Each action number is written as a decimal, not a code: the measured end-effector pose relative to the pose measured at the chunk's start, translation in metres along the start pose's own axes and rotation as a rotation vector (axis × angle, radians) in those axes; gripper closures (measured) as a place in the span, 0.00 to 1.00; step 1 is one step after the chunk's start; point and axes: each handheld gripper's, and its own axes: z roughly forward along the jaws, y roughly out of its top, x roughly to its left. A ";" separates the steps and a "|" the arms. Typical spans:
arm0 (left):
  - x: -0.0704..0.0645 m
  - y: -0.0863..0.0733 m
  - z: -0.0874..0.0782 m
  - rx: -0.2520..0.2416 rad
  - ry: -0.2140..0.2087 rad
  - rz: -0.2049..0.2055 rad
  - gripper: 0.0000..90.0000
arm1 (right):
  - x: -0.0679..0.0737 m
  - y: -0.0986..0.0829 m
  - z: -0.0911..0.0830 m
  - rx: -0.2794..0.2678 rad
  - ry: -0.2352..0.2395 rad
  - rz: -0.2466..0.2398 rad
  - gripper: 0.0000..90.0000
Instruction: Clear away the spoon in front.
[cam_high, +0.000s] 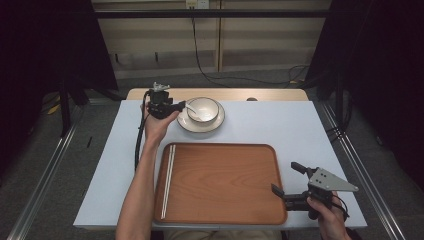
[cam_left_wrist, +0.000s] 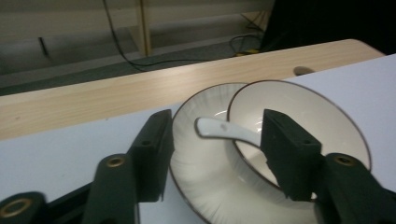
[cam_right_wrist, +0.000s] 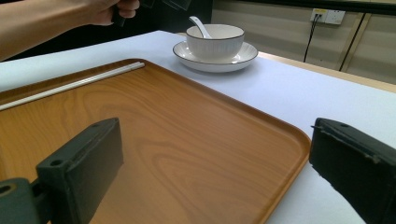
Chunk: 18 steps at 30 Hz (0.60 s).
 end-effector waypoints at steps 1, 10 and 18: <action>0.000 0.003 0.001 -0.005 0.018 0.015 0.51 | 0.000 0.000 -0.001 0.001 0.002 0.000 0.03; 0.004 -0.002 0.026 0.060 0.064 0.000 0.49 | -0.002 -0.001 0.000 0.002 0.016 0.018 0.04; 0.007 0.001 0.034 0.047 0.024 -0.032 0.54 | -0.003 -0.002 0.000 0.003 0.006 0.028 0.04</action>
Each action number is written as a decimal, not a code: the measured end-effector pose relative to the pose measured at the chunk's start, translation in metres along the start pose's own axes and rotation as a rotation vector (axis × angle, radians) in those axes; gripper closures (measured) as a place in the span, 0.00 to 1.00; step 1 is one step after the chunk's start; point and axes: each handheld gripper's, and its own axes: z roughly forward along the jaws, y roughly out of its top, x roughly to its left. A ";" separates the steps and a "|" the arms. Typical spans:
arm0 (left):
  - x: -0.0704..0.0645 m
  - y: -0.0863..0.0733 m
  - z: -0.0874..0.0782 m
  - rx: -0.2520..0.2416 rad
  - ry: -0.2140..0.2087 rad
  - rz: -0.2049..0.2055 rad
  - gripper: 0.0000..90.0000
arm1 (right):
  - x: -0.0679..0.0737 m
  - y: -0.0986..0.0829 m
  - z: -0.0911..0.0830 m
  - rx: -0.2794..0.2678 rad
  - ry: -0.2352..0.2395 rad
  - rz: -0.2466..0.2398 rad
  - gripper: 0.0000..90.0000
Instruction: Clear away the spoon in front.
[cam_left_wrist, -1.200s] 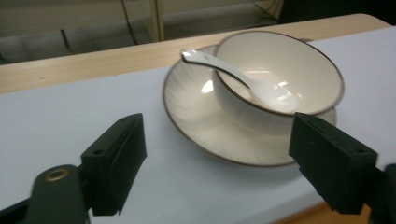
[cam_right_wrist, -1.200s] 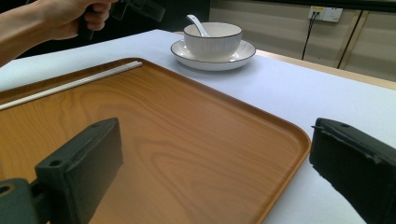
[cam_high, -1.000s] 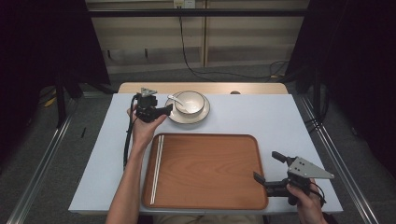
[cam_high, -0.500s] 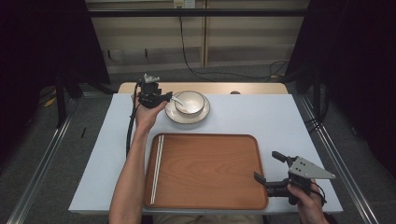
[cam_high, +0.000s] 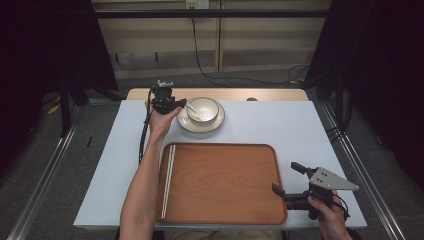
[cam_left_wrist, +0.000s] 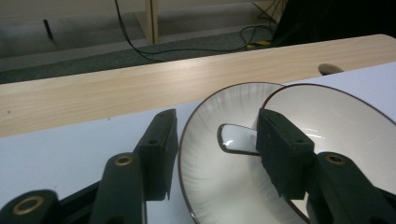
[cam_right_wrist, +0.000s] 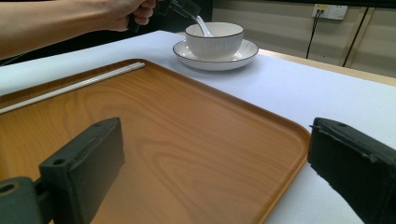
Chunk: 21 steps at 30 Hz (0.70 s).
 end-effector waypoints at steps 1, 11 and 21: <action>-0.002 0.001 0.001 -0.004 0.000 0.003 0.55 | 0.000 0.000 0.000 -0.002 0.002 -0.001 0.04; -0.003 0.005 0.005 0.028 -0.020 0.029 0.70 | 0.000 0.000 -0.001 -0.003 0.003 -0.001 0.04; -0.006 0.001 -0.003 0.039 -0.033 0.014 0.79 | 0.001 0.000 -0.001 -0.006 -0.009 -0.002 0.04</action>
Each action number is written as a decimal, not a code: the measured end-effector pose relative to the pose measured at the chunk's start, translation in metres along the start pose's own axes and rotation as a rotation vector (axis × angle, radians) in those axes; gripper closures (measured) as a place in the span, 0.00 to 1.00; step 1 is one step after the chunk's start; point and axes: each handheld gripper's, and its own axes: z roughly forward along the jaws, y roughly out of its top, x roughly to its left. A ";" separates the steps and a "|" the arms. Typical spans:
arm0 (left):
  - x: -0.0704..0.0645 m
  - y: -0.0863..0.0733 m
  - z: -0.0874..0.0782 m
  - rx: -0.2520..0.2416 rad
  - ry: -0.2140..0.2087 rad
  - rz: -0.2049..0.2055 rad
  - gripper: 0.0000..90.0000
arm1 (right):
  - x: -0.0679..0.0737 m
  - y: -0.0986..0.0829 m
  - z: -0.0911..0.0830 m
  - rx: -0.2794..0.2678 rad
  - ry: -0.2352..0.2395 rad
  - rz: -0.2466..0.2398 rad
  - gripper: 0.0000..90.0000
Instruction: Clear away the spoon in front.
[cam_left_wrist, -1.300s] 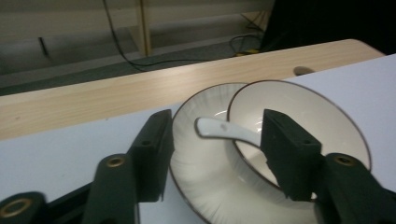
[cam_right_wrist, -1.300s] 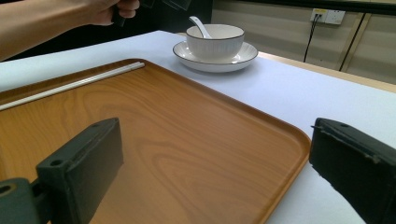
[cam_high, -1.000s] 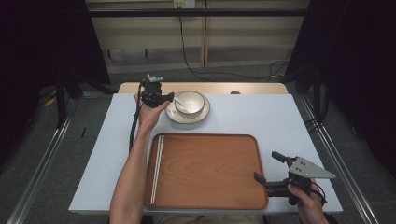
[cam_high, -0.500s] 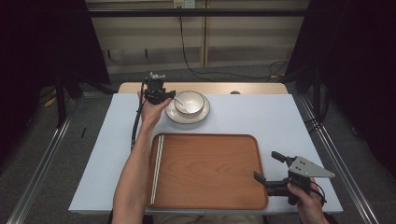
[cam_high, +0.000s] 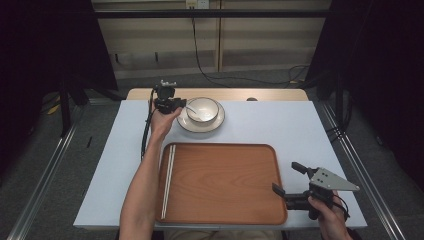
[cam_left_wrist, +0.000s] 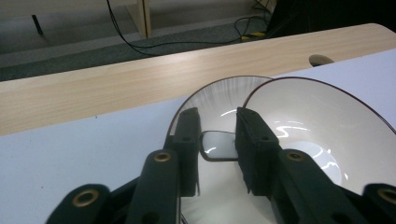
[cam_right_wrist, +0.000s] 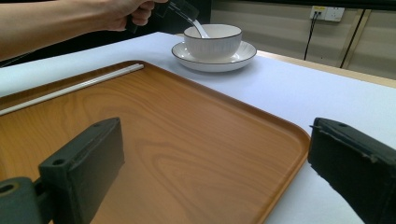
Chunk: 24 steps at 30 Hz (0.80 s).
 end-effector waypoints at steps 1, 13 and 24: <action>-0.001 0.000 -0.001 0.001 0.004 0.002 0.79 | 0.000 0.000 0.000 0.001 0.003 -0.004 0.04; -0.002 -0.012 -0.017 0.027 -0.031 -0.015 0.76 | 0.001 0.001 0.002 0.004 0.003 -0.004 0.04; -0.012 -0.011 -0.014 0.035 -0.017 0.034 0.45 | 0.002 0.001 0.003 0.008 0.003 -0.006 0.04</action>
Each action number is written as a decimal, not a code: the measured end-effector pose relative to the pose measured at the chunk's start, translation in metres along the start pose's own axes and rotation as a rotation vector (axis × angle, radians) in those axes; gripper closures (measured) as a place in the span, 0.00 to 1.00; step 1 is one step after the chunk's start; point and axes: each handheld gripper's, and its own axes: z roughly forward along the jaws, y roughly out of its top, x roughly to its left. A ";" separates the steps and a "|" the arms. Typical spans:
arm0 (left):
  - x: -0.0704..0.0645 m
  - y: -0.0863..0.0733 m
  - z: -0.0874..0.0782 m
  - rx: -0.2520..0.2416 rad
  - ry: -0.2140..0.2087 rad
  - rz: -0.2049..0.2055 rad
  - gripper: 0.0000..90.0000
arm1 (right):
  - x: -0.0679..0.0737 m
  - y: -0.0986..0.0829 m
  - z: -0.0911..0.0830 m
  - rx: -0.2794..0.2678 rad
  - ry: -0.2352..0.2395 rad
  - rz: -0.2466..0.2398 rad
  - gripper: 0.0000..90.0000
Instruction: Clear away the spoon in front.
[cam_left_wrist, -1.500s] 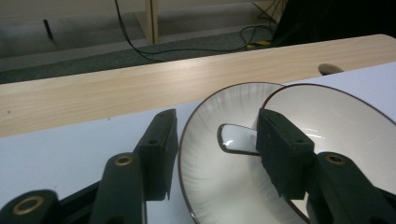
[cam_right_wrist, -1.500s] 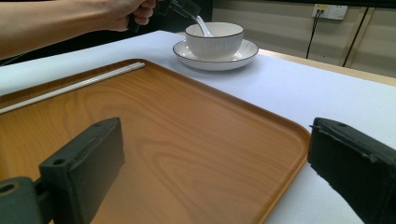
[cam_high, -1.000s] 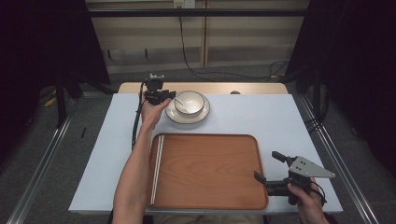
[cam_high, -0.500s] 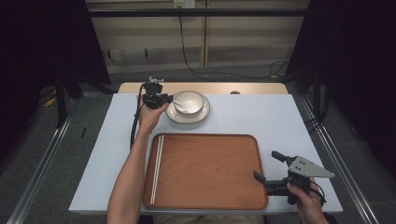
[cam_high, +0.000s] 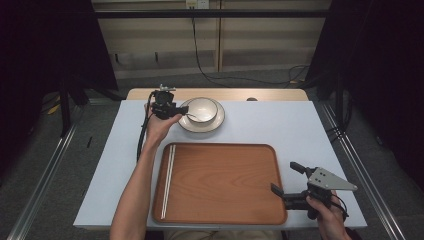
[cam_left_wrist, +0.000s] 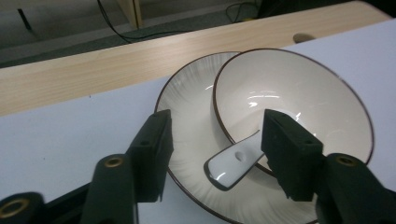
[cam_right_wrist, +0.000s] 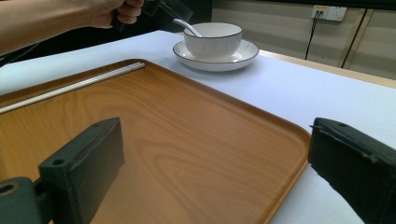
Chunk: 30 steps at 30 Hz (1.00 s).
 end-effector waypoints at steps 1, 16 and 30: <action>-0.002 0.000 0.003 0.006 -0.013 0.008 0.44 | 0.000 0.000 0.000 0.000 0.001 0.001 0.04; -0.015 -0.001 0.028 0.071 -0.024 0.101 0.47 | -0.002 -0.001 0.001 0.015 0.001 0.007 0.04; -0.009 -0.002 0.024 0.096 -0.025 0.099 0.66 | -0.002 -0.001 0.001 0.011 0.000 0.011 0.04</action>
